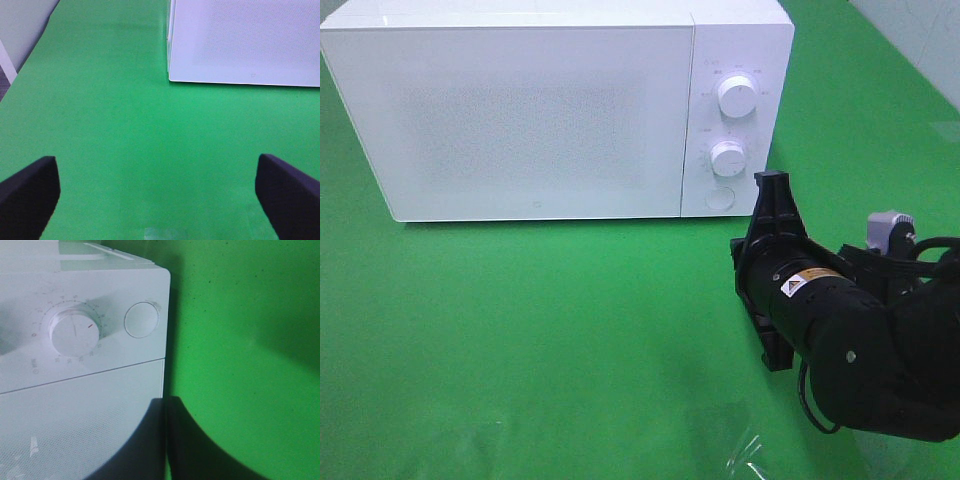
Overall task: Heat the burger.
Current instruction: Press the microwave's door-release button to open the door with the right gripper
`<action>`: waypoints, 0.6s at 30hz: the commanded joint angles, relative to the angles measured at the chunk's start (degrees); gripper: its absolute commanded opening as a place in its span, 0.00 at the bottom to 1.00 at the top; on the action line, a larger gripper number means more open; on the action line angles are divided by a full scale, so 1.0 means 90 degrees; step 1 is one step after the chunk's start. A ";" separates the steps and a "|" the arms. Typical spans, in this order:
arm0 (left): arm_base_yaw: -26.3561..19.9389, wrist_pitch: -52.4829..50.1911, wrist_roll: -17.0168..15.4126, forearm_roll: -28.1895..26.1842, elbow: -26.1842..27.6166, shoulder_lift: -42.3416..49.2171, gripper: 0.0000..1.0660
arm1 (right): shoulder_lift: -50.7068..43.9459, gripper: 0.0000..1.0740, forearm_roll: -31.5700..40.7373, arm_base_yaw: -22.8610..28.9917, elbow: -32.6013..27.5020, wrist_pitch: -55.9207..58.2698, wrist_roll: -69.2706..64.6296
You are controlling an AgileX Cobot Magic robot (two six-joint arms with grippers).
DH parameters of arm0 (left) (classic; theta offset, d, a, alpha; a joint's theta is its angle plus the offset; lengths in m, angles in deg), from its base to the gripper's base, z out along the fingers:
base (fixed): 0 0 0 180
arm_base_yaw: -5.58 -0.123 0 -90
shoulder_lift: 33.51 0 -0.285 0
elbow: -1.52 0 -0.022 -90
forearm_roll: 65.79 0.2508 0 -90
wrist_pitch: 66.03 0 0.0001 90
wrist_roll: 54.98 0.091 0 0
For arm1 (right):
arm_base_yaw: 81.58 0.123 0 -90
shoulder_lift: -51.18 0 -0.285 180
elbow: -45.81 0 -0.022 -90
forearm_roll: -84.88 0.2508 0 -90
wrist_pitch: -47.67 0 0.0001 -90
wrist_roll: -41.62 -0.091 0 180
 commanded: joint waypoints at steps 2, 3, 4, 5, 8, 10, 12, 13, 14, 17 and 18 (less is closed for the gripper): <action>-0.0013 -0.0051 -0.0013 -0.0025 -0.0019 0.0127 0.93 | 0.0216 0.00 -0.0433 -0.0223 0.0178 0.0025 -0.0357; -0.0013 -0.0051 -0.0013 -0.0025 -0.0019 0.0127 0.93 | 0.0216 0.00 -0.0433 -0.0223 0.0178 0.0025 -0.0357; -0.0013 -0.0051 -0.0013 -0.0025 -0.0019 0.0127 0.93 | 0.0280 0.00 -0.0458 -0.0248 0.0236 0.0038 -0.0357; -0.0013 -0.0051 -0.0013 -0.0025 -0.0019 0.0127 0.93 | 0.0395 0.00 -0.0547 -0.0318 0.0369 0.0070 -0.0369; -0.0013 -0.0051 -0.0013 -0.0025 -0.0019 0.0127 0.93 | 0.0477 0.00 -0.0598 -0.0395 0.0497 0.0140 -0.0388; -0.0013 -0.0051 -0.0013 -0.0025 -0.0019 0.0127 0.93 | 0.0592 0.00 -0.0624 -0.0535 0.0662 0.0191 -0.0376; -0.0013 -0.0051 -0.0013 -0.0025 -0.0019 0.0127 0.93 | 0.0649 0.00 -0.0713 -0.0637 0.0777 0.0204 -0.0376; -0.0013 -0.0051 -0.0013 -0.0025 -0.0019 0.0127 0.93 | 0.0649 0.00 -0.0713 -0.0637 0.0777 0.0204 -0.0376; -0.0013 -0.0051 -0.0013 -0.0025 -0.0019 0.0127 0.93 | 0.0694 0.00 -0.0777 -0.0707 0.0840 0.0236 -0.0376; -0.0013 -0.0051 -0.0013 -0.0025 -0.0019 0.0127 0.93 | 0.0840 0.00 -0.0923 -0.0936 0.1114 0.0395 -0.0376; -0.0013 -0.0051 -0.0013 -0.0025 -0.0019 0.0127 0.93 | 0.0840 0.00 -0.0923 -0.0936 0.1114 0.0395 -0.0376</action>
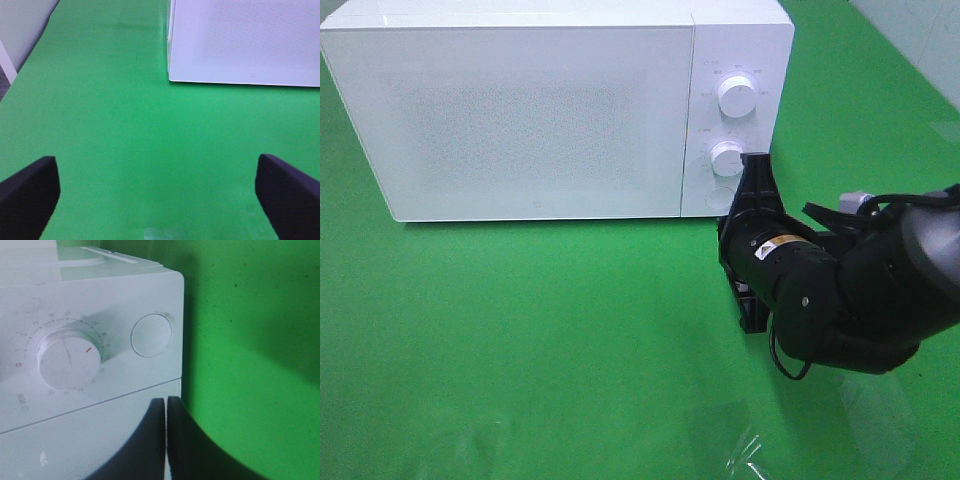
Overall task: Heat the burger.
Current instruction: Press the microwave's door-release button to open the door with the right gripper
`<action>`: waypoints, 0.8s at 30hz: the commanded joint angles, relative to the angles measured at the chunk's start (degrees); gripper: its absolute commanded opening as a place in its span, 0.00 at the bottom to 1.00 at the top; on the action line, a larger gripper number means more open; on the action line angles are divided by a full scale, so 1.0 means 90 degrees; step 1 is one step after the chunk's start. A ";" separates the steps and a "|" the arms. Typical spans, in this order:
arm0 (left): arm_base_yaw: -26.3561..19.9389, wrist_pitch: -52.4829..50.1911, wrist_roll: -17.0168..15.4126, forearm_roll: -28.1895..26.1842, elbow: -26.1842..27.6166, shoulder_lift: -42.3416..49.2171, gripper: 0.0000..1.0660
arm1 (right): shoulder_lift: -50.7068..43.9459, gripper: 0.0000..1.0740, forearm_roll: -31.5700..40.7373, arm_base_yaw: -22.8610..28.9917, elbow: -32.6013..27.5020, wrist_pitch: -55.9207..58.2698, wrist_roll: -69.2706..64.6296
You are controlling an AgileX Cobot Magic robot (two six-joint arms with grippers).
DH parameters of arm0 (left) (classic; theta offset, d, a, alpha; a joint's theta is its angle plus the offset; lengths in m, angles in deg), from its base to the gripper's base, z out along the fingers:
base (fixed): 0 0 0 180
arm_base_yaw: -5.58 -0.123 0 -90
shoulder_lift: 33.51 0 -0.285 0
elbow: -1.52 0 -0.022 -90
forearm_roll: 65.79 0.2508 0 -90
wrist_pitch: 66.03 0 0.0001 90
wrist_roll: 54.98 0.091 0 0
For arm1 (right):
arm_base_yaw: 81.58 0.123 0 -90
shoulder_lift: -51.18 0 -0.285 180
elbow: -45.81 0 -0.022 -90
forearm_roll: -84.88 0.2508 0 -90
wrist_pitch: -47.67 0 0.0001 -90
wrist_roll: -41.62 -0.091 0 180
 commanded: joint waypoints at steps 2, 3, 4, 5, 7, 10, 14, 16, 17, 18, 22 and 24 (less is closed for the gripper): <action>-0.0013 -0.0051 -0.0013 -0.0025 -0.0019 0.0127 0.93 | 0.0204 0.00 -0.0185 -0.0293 0.0401 0.0242 -0.0032; -0.0013 -0.0051 -0.0013 -0.0025 -0.0019 0.0127 0.93 | 0.0204 0.00 -0.0185 -0.0293 0.0401 0.0242 -0.0032; -0.0013 -0.0051 -0.0013 -0.0025 -0.0019 0.0127 0.93 | 0.0274 0.00 -0.0191 -0.0363 0.0522 0.0312 -0.0032; -0.0013 -0.0051 -0.0013 -0.0025 -0.0019 0.0127 0.93 | 0.0274 0.00 -0.0191 -0.0363 0.0522 0.0312 -0.0032; -0.0013 -0.0051 -0.0013 -0.0025 -0.0019 0.0127 0.93 | 0.0331 0.00 -0.0191 -0.0446 0.0630 0.0376 -0.0032; -0.0013 -0.0051 -0.0013 -0.0025 -0.0019 0.0127 0.93 | 0.0388 0.00 -0.0191 -0.0547 0.0764 0.0414 0.0051; -0.0013 -0.0051 -0.0013 -0.0025 -0.0019 0.0127 0.93 | 0.0605 0.00 -0.0223 -0.0662 0.1076 0.0535 0.0115; -0.0013 -0.0051 -0.0013 -0.0025 -0.0019 0.0127 0.93 | 0.0656 0.00 -0.0267 -0.0675 0.1140 0.0573 0.0115; -0.0013 -0.0051 -0.0013 -0.0025 -0.0019 0.0127 0.93 | 0.0656 0.00 -0.0267 -0.0675 0.1140 0.0573 0.0115; -0.0013 -0.0051 -0.0013 -0.0025 -0.0019 0.0127 0.93 | 0.0745 0.00 -0.0255 -0.0681 0.1222 0.0560 0.0115; -0.0013 -0.0051 -0.0013 -0.0025 -0.0019 0.0127 0.93 | 0.0885 0.00 -0.0216 -0.0809 0.1356 0.0573 0.0134; -0.0013 -0.0051 -0.0013 -0.0025 -0.0019 0.0127 0.93 | 0.0891 0.00 -0.0216 -0.0904 0.1413 0.0592 0.0166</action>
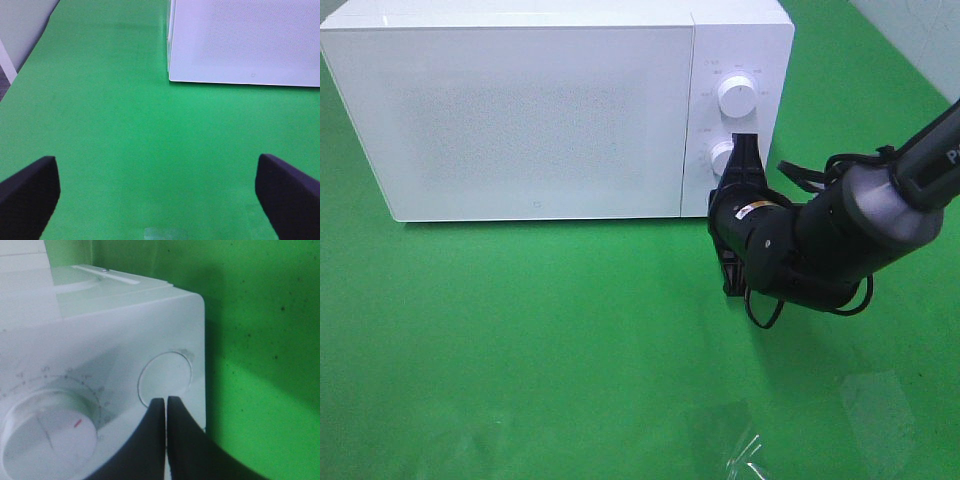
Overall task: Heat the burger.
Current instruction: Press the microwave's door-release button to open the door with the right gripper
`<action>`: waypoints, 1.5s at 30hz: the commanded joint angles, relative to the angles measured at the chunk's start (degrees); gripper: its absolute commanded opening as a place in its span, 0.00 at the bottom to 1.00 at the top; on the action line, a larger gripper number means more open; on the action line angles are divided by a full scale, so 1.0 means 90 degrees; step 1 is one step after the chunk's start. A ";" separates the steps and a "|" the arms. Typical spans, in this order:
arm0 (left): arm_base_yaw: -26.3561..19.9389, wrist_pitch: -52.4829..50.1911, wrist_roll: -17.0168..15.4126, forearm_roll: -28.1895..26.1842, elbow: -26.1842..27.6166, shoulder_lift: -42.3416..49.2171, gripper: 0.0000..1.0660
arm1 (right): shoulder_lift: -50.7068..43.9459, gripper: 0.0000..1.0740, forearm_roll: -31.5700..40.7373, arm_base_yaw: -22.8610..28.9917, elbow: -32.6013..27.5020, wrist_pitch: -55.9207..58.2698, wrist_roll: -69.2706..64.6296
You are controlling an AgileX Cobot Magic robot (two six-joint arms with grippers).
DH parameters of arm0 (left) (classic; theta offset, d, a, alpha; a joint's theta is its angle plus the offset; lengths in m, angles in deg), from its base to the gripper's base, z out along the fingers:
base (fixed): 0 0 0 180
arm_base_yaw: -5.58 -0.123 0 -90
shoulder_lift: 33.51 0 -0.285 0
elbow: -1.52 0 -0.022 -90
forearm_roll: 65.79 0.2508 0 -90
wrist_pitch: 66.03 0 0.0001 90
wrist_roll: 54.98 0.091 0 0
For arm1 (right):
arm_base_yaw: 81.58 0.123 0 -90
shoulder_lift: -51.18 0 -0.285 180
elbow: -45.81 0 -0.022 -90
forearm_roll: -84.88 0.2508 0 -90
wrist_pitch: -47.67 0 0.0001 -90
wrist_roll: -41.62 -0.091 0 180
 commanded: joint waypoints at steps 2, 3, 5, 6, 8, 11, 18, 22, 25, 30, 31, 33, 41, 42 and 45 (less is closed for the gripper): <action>-0.0013 -0.0051 -0.0013 -0.0025 -0.0019 0.0127 0.93 | 0.0013 0.00 -0.0051 -0.0159 0.0121 0.0083 0.0172; -0.0013 -0.0051 -0.0013 -0.0025 -0.0019 0.0127 0.93 | 0.0013 0.00 -0.0134 -0.0229 0.0204 0.0134 0.0236; -0.0013 -0.0051 -0.0013 -0.0025 -0.0019 0.0127 0.93 | 0.0013 0.00 -0.0140 -0.0280 0.0286 0.0261 0.0274; -0.0013 -0.0051 -0.0013 -0.0025 -0.0019 0.0127 0.93 | 0.0013 0.00 -0.0134 -0.0337 0.0325 0.0344 0.0274; -0.0013 -0.0051 -0.0013 -0.0025 -0.0019 0.0127 0.93 | 0.0025 0.00 -0.0134 -0.0337 0.0331 0.0376 0.0274; -0.0013 -0.0051 -0.0013 -0.0025 -0.0019 0.0127 0.93 | 0.0025 0.00 -0.0134 -0.0337 0.0337 0.0369 0.0274; -0.0013 -0.0051 -0.0013 -0.0025 -0.0019 0.0127 0.93 | 0.0255 0.00 -0.0134 -0.0337 0.0382 0.0363 0.0083; -0.0013 -0.0051 -0.0013 -0.0025 -0.0019 0.0127 0.93 | 0.0286 0.00 -0.0134 -0.0337 0.0407 0.0229 0.0045; -0.0013 -0.0051 -0.0013 -0.0025 -0.0019 0.0127 0.93 | 0.0286 0.00 -0.0159 -0.0337 0.0446 -0.0013 0.0057; -0.0013 -0.0051 -0.0013 -0.0025 -0.0019 0.0127 0.93 | 0.0325 0.00 -0.0185 -0.0337 0.0554 -0.0019 0.0057; -0.0013 -0.0051 -0.0013 -0.0019 -0.0019 0.0127 0.93 | 0.0344 0.00 -0.0178 -0.0337 0.0630 -0.0032 0.0057; -0.0013 -0.0051 -0.0013 -0.0019 -0.0019 0.0127 0.93 | 0.0357 0.00 -0.0159 -0.0337 0.0681 -0.0057 0.0057; -0.0013 -0.0051 -0.0013 -0.0019 -0.0019 0.0127 0.93 | 0.0401 0.00 -0.0153 -0.0337 0.0942 -0.0681 0.0057; -0.0013 -0.0051 -0.0013 -0.0019 -0.0019 0.0127 0.93 | 0.0401 0.00 -0.0153 -0.0337 0.0968 -0.0738 0.0057; -0.0013 -0.0051 -0.0013 -0.0019 -0.0019 0.0127 0.93 | 0.0458 0.00 -0.0153 -0.0337 0.1031 -0.0961 0.0064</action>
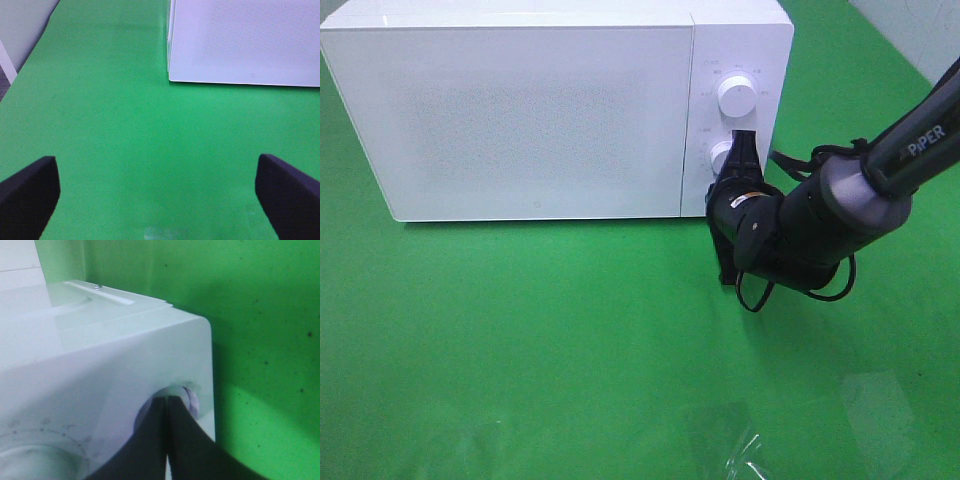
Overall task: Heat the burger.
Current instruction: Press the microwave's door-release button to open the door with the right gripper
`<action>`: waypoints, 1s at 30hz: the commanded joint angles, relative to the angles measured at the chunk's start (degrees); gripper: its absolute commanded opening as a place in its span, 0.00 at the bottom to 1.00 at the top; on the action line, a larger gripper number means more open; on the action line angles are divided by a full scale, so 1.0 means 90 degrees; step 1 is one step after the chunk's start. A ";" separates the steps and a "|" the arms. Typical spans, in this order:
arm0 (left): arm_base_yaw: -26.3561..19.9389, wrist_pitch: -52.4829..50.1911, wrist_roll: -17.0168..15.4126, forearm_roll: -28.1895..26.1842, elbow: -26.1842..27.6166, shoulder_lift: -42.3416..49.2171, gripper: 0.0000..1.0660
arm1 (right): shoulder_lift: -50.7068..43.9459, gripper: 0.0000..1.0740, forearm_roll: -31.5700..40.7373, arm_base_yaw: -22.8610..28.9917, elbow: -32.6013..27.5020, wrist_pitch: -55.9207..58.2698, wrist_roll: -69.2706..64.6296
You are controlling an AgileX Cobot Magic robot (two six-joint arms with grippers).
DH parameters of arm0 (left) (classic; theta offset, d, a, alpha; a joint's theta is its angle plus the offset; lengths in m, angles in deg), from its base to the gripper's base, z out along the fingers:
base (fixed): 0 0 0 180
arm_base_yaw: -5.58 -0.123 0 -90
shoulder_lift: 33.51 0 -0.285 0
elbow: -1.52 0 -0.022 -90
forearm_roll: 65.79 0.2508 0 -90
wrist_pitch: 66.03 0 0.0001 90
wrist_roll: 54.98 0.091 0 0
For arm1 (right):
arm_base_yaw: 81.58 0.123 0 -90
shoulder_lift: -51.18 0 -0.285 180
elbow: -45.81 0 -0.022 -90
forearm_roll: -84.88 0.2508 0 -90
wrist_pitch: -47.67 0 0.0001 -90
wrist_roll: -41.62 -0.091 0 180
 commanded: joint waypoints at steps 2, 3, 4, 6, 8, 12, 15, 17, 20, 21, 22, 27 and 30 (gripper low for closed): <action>-0.0013 -0.0051 -0.0013 -0.0019 -0.0019 0.0127 0.93 | 0.0025 0.00 -0.0236 -0.0064 0.0420 -0.1299 0.0051; -0.0013 -0.0051 -0.0013 -0.0019 -0.0019 0.0127 0.93 | 0.0070 0.00 -0.0236 -0.0064 0.0420 -0.1585 0.0051; -0.0013 -0.0051 -0.0013 -0.0019 -0.0019 0.0127 0.93 | 0.0070 0.00 -0.0236 -0.0064 0.0420 -0.1585 0.0051; -0.0013 -0.0051 -0.0013 -0.0019 -0.0019 0.0127 0.93 | 0.0146 0.00 -0.0153 -0.0064 0.0433 -0.1961 0.0153; -0.0013 -0.0051 -0.0013 -0.0019 -0.0019 0.0127 0.93 | 0.0210 0.00 -0.0121 -0.0134 0.0516 -0.2018 0.0191; -0.0013 -0.0051 -0.0013 -0.0019 -0.0019 0.0127 0.93 | 0.0350 0.00 -0.0121 -0.0172 0.0866 -0.1974 0.0280; -0.0013 -0.0051 -0.0013 -0.0013 -0.0019 0.0127 0.93 | 0.0382 0.00 -0.0076 -0.0172 0.1012 -0.1833 0.0446; -0.0013 -0.0051 -0.0013 -0.0006 -0.0019 0.0127 0.93 | 0.0376 0.00 0.0013 -0.0172 0.1012 -0.1827 0.0490; -0.0013 -0.0051 -0.0013 -0.0006 -0.0019 0.0127 0.93 | 0.0376 0.00 0.0038 -0.0172 0.1012 -0.1649 0.0522; -0.0013 -0.0051 -0.0013 -0.0006 -0.0019 0.0127 0.93 | 0.0376 0.00 0.0038 -0.0172 0.1012 -0.1649 0.0522; -0.0013 -0.0051 -0.0013 -0.0006 -0.0019 0.0127 0.93 | 0.0376 0.00 0.0095 -0.0172 0.1012 -0.1509 0.0522; -0.0013 -0.0051 -0.0013 -0.0006 -0.0019 0.0127 0.93 | 0.0376 0.00 0.0153 -0.0172 0.1012 -0.1356 0.0509; -0.0013 -0.0051 -0.0013 -0.0006 -0.0019 0.0127 0.93 | 0.0357 0.00 0.0153 -0.0172 0.1012 -0.1337 0.0503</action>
